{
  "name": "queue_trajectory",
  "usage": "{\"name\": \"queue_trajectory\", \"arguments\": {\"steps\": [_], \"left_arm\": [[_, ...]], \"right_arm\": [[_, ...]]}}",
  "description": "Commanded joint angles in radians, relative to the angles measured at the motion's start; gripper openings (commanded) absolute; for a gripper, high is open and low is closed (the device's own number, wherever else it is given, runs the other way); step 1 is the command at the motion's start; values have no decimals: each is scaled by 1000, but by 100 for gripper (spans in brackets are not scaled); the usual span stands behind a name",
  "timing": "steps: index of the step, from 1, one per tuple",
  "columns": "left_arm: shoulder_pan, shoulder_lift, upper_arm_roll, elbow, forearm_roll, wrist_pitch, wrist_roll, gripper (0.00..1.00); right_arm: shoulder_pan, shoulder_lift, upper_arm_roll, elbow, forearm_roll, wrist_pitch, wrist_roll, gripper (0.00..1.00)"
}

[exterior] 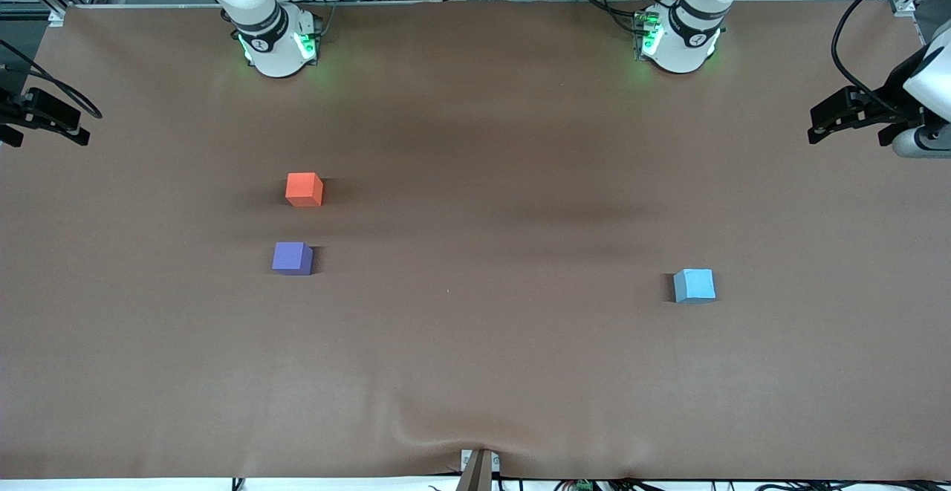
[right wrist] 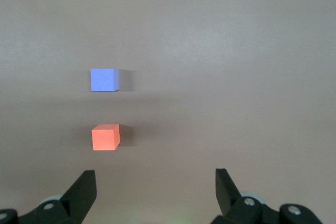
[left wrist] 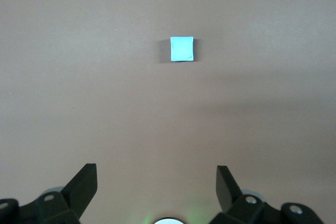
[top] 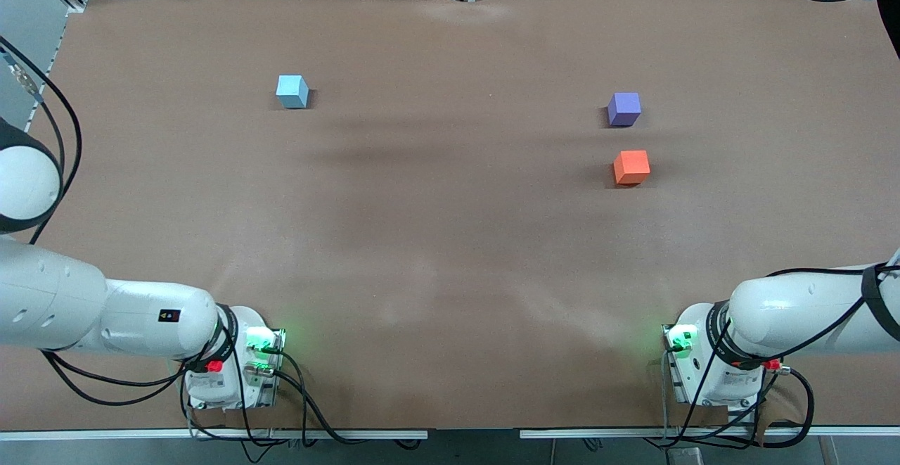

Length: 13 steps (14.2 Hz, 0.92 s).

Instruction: Place blue block between orange and purple blocks

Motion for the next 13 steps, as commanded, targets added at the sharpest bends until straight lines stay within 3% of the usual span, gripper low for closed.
{"name": "queue_trajectory", "arguments": {"steps": [1, 6, 13], "left_arm": [[1, 2, 2, 6, -16, -9, 14, 100], [-16, 25, 1, 10, -18, 11, 9, 100], [-17, 101, -8, 11, -56, 236, -2, 100]], "right_arm": [[-4, -9, 9, -2, -12, -9, 17, 100], [-4, -9, 9, -2, -11, -9, 17, 100], [-4, -9, 9, -2, -9, -9, 16, 100]]}}
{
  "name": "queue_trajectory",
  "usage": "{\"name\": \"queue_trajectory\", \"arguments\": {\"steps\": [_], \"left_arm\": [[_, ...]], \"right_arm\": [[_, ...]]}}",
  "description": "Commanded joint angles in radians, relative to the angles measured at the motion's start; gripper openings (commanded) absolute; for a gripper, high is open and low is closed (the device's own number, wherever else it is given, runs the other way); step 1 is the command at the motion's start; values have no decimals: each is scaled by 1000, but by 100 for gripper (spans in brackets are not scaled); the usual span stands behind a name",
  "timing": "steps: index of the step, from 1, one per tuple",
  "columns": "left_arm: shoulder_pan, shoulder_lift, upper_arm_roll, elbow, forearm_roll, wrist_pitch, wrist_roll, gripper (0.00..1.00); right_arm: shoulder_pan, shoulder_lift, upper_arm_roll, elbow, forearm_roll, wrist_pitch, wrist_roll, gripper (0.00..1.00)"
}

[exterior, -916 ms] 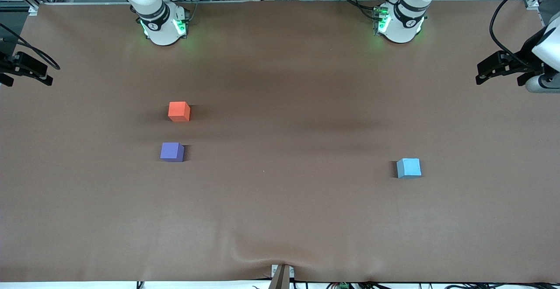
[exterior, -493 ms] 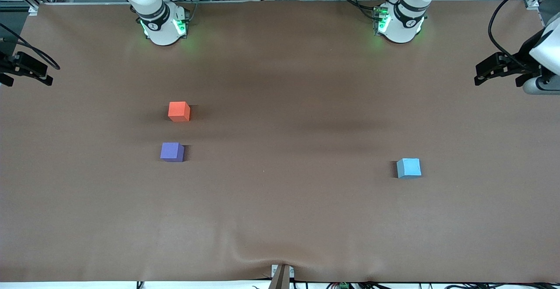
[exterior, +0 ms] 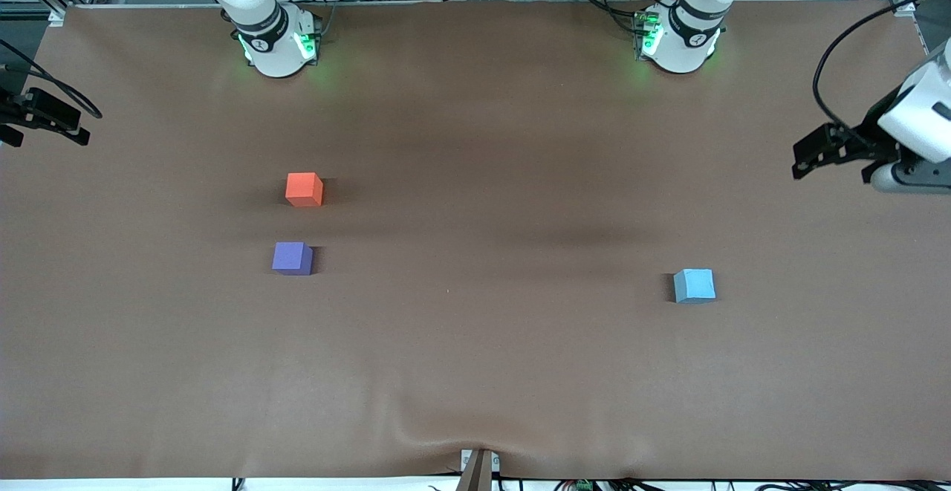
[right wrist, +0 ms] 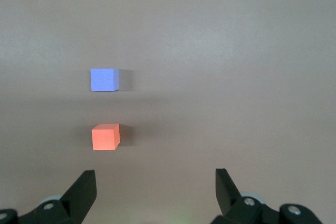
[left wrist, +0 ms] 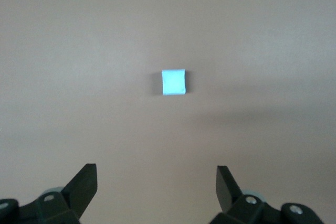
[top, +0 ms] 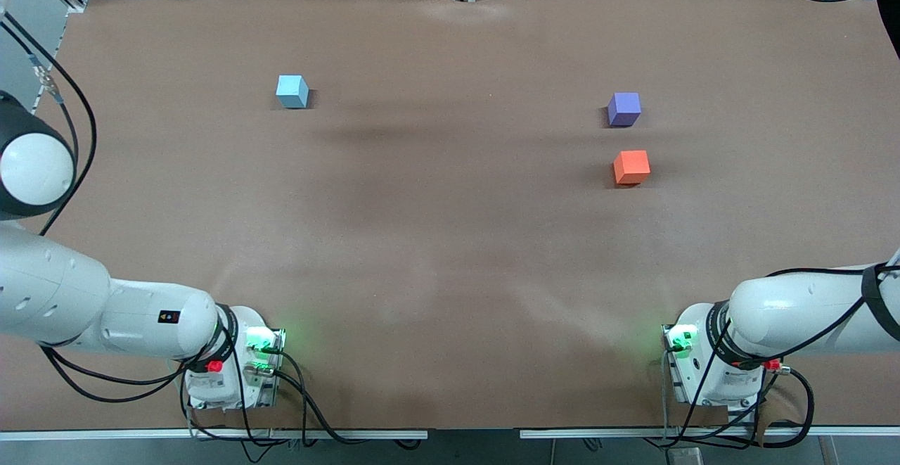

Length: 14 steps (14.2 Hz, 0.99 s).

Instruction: Place blue block between orange and purple blocks

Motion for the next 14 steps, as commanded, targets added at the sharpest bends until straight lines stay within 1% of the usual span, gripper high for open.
{"name": "queue_trajectory", "arguments": {"steps": [1, 4, 7, 9, 14], "left_arm": [[-1, 39, -1, 15, -45, 75, -2, 100], [-18, 82, -4, 13, -51, 121, -11, 100], [-33, 153, -4, 13, -43, 176, -11, 100], [-48, 205, -4, 12, -46, 186, -24, 100], [-50, 312, -4, 12, -39, 215, -337, 100]], "right_arm": [[-4, -9, 9, -2, -8, -8, 17, 100], [-4, -9, 9, -2, -8, -8, 17, 100], [-4, -9, 9, -2, -8, -10, 17, 100], [-4, -9, 9, -2, -8, -14, 17, 100], [-4, -9, 9, -2, -8, -14, 17, 100]]}}
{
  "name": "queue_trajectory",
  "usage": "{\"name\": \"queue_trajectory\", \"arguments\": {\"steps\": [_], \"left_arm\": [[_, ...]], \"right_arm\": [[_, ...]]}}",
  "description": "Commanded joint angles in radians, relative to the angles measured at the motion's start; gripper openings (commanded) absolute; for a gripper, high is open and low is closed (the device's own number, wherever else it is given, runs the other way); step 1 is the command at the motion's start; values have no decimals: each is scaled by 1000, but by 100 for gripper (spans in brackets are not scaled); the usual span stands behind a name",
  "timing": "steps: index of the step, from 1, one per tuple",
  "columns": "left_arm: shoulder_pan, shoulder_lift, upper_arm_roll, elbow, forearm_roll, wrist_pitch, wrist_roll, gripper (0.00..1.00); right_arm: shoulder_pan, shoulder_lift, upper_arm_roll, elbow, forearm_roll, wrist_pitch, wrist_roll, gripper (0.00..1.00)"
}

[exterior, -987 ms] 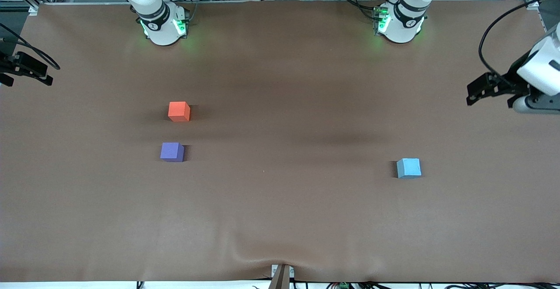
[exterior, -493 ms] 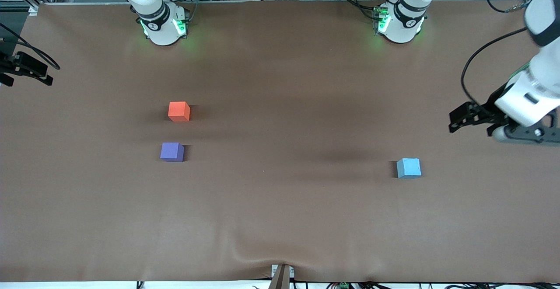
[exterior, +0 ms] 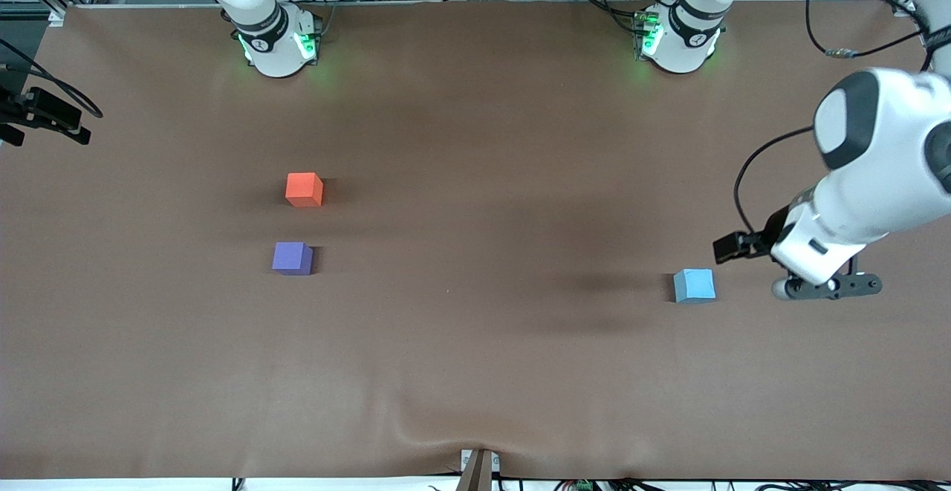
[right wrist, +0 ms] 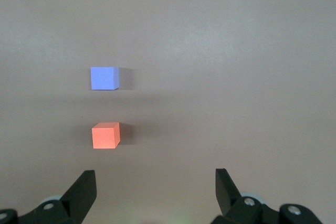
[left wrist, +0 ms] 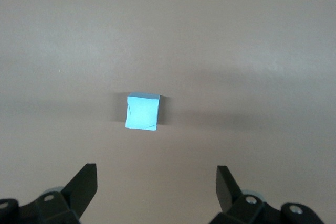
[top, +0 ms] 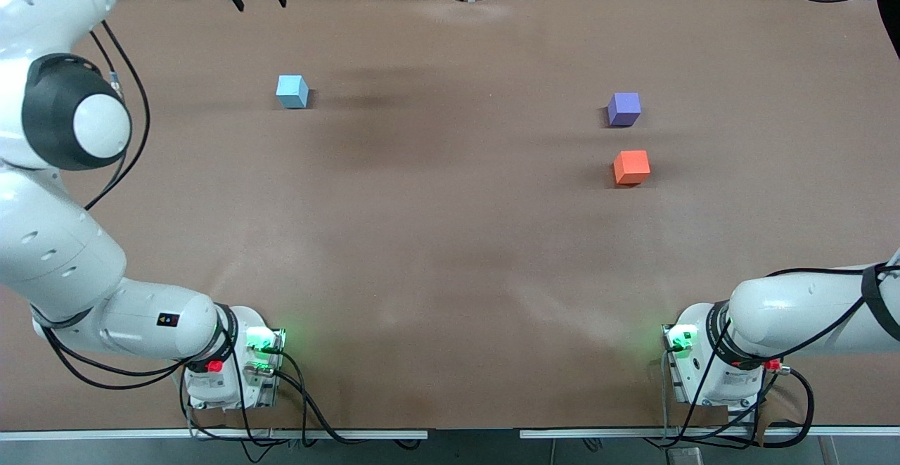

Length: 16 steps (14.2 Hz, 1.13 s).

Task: Place blue block between orange and purple blocks
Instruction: 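Reach the left gripper down toward the light blue cube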

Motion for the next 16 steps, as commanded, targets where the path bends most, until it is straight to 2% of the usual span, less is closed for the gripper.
{"name": "queue_trajectory", "arguments": {"steps": [1, 4, 6, 11, 16], "left_arm": [[0, 60, 2, 13, -5, 8, -137, 100], [5, 126, 5, 13, -2, 18, -250, 100], [23, 151, 7, 11, 1, 41, -239, 100], [14, 238, 7, 11, 87, 46, 45, 100], [19, 327, 5, 11, 90, 152, 156, 100]], "right_arm": [[-4, -9, 8, -2, -8, -8, 17, 100], [-3, -8, 8, -2, -8, -5, 17, 100], [-3, -8, 8, -2, -8, -5, 17, 100], [-4, -8, 8, -2, -6, -7, 17, 100], [-3, -5, 8, -4, -4, -7, 17, 100]]}}
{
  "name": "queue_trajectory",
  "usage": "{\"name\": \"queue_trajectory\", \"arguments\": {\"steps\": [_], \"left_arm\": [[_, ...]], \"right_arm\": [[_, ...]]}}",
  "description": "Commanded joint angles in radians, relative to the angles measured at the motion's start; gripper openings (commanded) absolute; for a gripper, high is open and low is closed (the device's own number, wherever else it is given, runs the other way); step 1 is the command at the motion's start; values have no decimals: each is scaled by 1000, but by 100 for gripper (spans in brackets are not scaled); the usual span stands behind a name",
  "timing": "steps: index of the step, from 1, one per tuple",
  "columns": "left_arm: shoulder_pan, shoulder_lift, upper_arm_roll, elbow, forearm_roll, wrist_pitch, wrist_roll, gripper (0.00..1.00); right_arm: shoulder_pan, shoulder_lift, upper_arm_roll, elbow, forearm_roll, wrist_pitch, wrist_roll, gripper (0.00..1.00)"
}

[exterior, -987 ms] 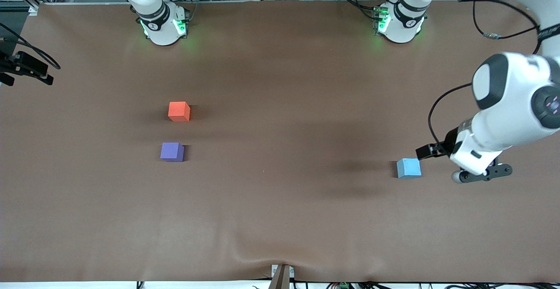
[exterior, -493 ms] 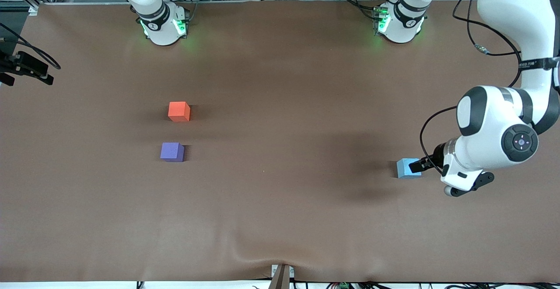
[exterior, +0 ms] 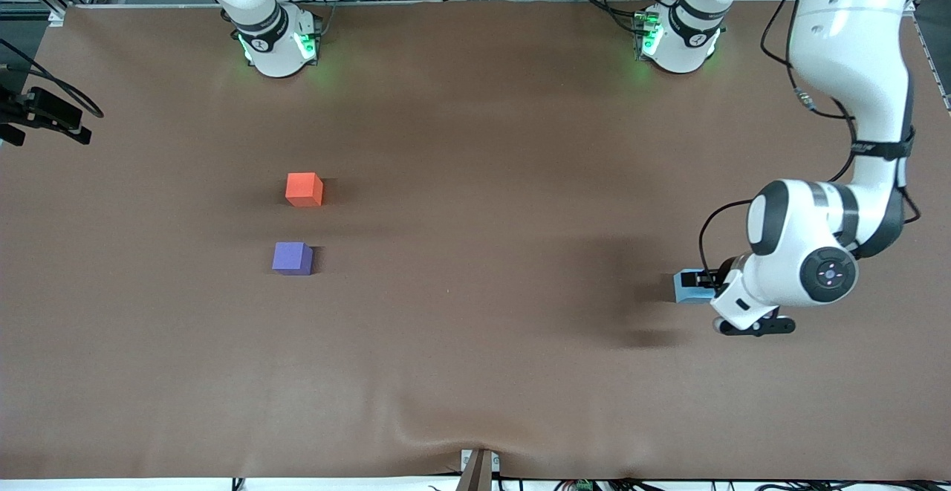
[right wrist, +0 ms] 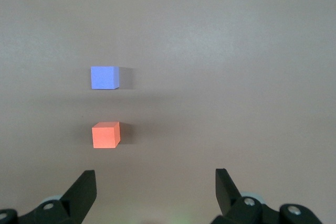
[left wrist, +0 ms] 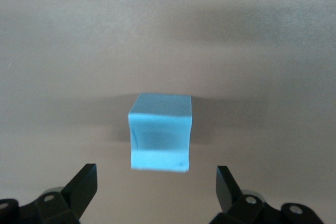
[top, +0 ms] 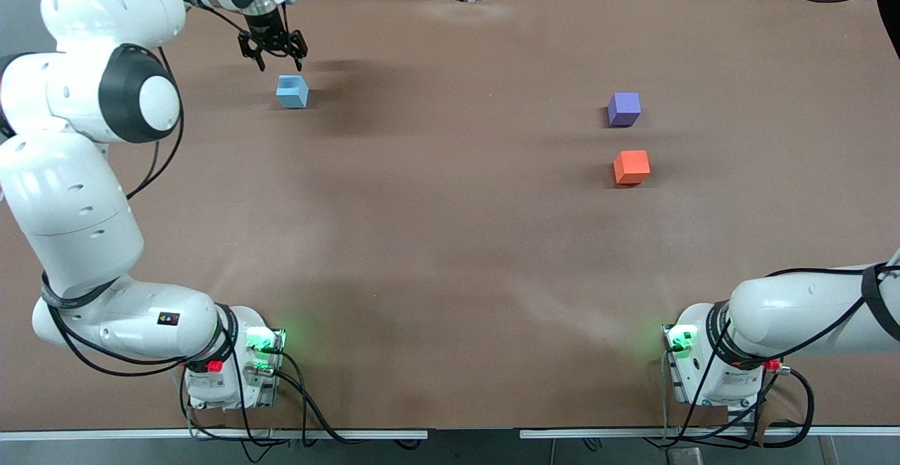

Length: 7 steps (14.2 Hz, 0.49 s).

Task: Place blue block between orange and purple blocks
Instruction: 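Reach the left gripper down toward the light blue cube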

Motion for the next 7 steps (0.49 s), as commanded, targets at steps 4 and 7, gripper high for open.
{"name": "queue_trajectory", "arguments": {"steps": [4, 7], "left_arm": [[2, 89, -1, 7, 8, 104, 9, 100], [-5, 98, -1, -19, 10, 104, 11, 100]], "right_arm": [[-3, -5, 7, -3, -4, -5, 17, 100], [-4, -3, 7, -3, -4, -5, 17, 100]]}}
